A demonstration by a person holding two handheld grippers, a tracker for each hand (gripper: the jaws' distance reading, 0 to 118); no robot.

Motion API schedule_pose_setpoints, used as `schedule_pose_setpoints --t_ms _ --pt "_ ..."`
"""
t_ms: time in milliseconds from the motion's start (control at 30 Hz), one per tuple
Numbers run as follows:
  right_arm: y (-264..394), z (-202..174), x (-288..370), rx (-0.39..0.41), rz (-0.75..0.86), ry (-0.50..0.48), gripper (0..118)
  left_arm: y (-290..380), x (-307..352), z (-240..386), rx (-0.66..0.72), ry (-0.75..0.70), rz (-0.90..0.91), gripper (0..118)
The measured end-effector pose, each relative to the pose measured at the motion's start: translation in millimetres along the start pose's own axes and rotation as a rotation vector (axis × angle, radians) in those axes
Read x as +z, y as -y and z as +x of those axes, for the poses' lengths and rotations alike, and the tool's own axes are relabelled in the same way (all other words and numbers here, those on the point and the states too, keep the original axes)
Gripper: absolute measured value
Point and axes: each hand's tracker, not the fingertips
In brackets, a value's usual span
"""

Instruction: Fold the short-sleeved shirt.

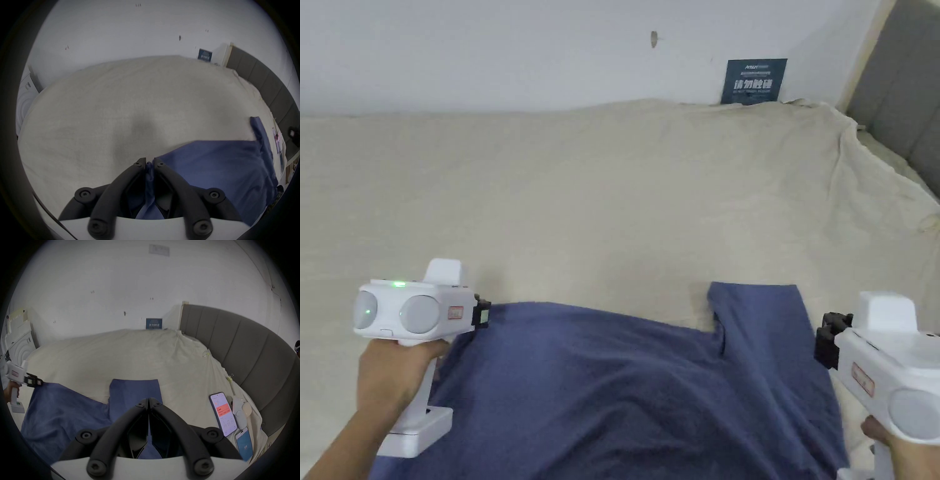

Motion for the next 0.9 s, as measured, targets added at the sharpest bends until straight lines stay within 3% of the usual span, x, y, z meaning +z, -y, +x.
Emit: schedule_pose_setpoints --t_ms 67,100,133,167,200,267,333,400,467,567,600,633,667,767,833,900 --pt "-3 9 -18 -0.026 -0.043 -0.009 5 -2 17 -2 0.004 0.013 0.025 6" --pt "-3 12 -26 -0.03 -0.053 -0.013 17 -3 23 -2 0.002 0.016 0.03 6" --pt "-5 9 -31 -0.028 -0.076 -0.004 37 -4 28 -2 -0.002 0.017 0.034 6" --pt "-4 9 -41 -0.014 -0.135 -0.002 66 -5 34 -2 -0.004 0.018 0.044 6" --pt "-2 9 -49 -0.002 -0.168 0.004 79 -5 39 0 -0.008 0.018 0.048 6" --pt "5 9 -64 -0.009 -0.192 0.035 87 -5 45 0 -0.01 0.013 0.056 6" --pt "12 10 -79 -0.021 -0.269 0.042 86 -5 49 1 -0.004 0.012 0.057 6" --pt "20 6 -89 -0.02 -0.311 0.03 78 -5 51 1 0.003 0.013 0.057 6" --pt "28 -2 -97 0.02 -0.343 0.062 58 -4 51 2 0.006 0.008 0.056 6" --pt "34 -10 -96 0.032 -0.327 0.064 45 -2 53 3 0.005 0.005 0.05 6" --pt "32 -11 -93 0.027 -0.325 0.061 33 -1 53 3 0.006 0.003 0.048 6" --pt "30 -13 -90 0.012 -0.319 0.045 13 0 54 3 0.008 0.003 0.047 6" --pt "30 -18 -80 0.011 -0.317 0.034 2 1 55 3 0.01 0.002 0.046 6" --pt "34 -33 -75 0.064 -0.326 0.008 2 4 59 2 0.025 -0.001 0.045 6" --pt "33 -31 -62 0.065 -0.277 0.024 2 7 65 1 0.04 -0.002 0.05 6" --pt "24 -30 -40 0.018 -0.198 0.009 2 9 71 -3 0.053 -0.004 0.061 6"
